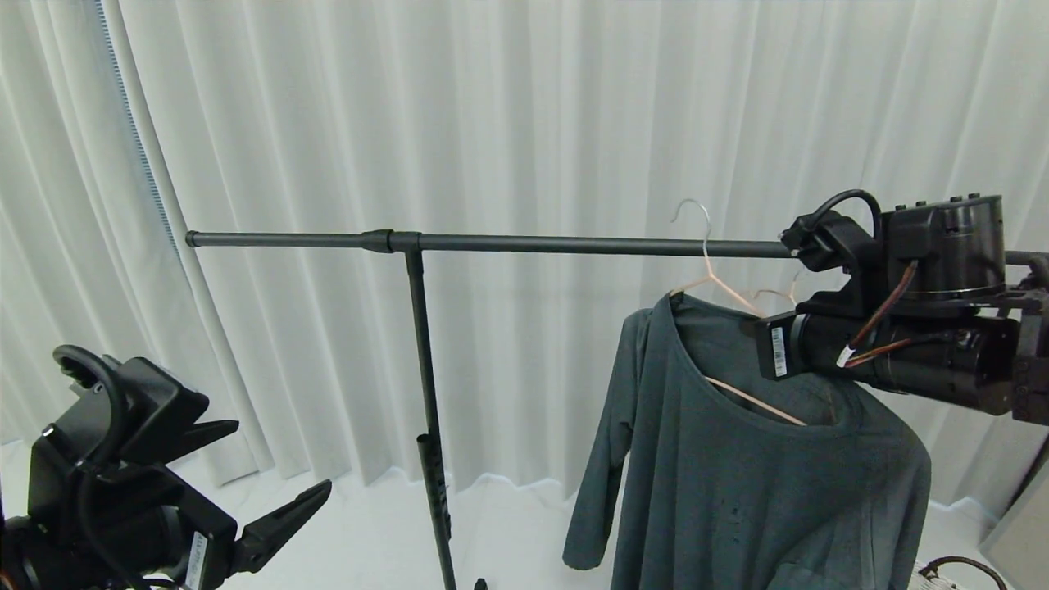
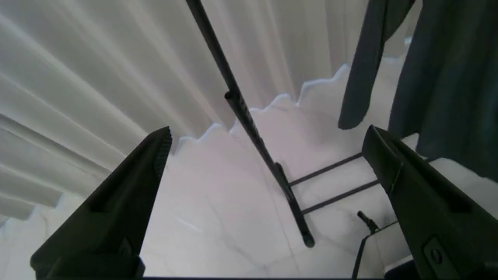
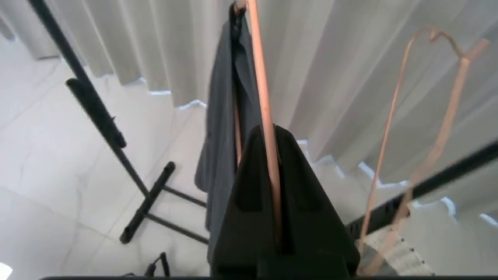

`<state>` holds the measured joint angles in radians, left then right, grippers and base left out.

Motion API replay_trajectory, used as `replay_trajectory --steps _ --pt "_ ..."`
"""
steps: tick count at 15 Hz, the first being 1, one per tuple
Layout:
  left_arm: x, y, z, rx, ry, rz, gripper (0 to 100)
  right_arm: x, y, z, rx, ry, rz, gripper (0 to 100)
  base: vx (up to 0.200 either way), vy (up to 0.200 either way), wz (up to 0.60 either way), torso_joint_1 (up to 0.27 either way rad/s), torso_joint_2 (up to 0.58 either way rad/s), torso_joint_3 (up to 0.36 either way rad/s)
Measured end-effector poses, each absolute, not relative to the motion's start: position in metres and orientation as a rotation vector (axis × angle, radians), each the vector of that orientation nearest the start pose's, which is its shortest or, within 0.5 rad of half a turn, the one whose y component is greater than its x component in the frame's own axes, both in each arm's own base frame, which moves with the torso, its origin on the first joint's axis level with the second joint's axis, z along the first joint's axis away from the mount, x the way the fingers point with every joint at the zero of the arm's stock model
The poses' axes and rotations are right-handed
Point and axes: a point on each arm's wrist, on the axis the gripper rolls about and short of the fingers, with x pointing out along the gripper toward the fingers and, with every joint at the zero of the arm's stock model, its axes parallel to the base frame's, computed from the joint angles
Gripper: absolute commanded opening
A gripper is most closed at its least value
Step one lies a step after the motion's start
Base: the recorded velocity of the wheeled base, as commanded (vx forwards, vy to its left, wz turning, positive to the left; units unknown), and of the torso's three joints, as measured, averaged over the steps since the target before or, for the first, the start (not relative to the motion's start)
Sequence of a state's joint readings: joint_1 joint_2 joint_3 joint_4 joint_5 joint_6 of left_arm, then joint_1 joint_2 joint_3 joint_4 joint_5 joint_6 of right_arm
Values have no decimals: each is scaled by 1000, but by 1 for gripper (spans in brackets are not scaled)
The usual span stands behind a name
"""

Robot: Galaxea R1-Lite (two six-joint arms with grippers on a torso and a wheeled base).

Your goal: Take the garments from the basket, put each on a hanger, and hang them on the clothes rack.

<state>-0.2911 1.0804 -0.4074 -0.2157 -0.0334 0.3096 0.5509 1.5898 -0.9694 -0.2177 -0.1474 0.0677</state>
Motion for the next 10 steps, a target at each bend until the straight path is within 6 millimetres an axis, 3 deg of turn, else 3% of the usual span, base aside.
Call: replay_trajectory --steps 4,10 --pt "128 -40 170 362 400 -393 100 253 151 214 -73 393 379 0 200 0 0 2 2 1" --pt "128 -40 170 363 398 -396 100 266 157 199 -93 420 337 0 0 0 0 0 0 0"
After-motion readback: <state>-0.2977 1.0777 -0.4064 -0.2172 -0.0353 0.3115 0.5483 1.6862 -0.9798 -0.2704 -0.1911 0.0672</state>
